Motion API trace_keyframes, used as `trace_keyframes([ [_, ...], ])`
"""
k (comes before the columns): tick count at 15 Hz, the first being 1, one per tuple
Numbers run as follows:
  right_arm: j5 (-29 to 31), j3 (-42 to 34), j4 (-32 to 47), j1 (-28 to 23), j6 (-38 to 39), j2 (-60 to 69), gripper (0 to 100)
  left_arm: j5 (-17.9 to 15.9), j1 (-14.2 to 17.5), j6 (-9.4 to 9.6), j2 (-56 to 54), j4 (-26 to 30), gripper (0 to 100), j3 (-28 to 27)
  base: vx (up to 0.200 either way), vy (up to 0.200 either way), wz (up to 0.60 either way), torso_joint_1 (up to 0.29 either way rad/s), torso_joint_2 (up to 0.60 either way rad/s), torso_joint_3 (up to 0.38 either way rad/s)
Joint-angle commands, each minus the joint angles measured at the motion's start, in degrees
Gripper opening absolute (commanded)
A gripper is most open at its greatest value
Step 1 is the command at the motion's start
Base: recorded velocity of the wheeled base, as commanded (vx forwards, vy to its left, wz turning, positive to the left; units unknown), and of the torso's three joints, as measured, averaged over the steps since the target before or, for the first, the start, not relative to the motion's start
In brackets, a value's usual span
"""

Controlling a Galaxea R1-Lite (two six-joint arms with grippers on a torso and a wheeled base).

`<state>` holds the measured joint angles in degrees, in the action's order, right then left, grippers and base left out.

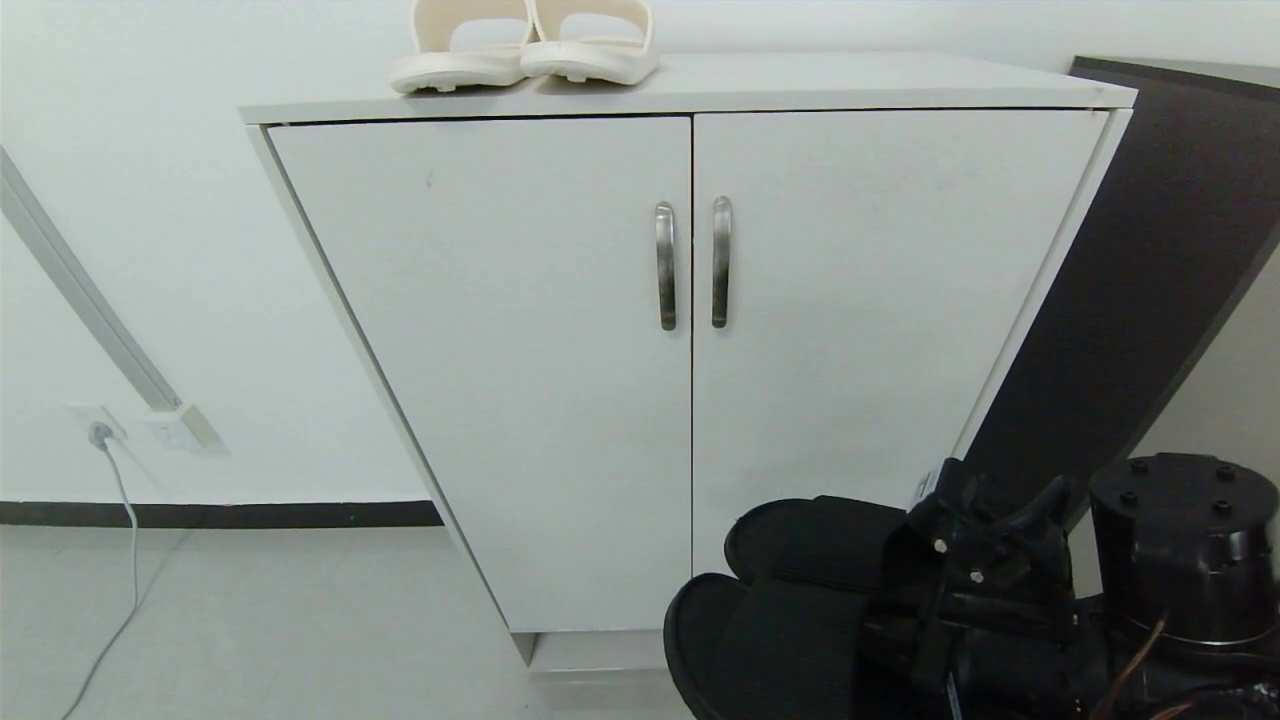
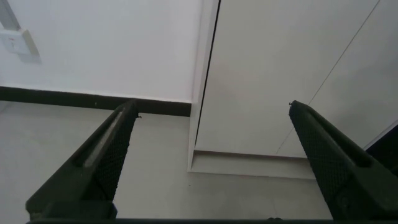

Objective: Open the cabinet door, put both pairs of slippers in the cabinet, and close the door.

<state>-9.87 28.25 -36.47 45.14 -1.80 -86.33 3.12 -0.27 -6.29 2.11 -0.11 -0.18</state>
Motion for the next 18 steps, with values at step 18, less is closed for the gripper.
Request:
trace_keyframes([
  [18, -0.1, -1.4, -2.7, -0.1, -1.1, -2.5, 0, -11.1, -6.7, -4.96, 44.8, -26.3, 100, -11.7, 0.000, 0.000, 0.00, 0.000, 0.00, 0.000],
])
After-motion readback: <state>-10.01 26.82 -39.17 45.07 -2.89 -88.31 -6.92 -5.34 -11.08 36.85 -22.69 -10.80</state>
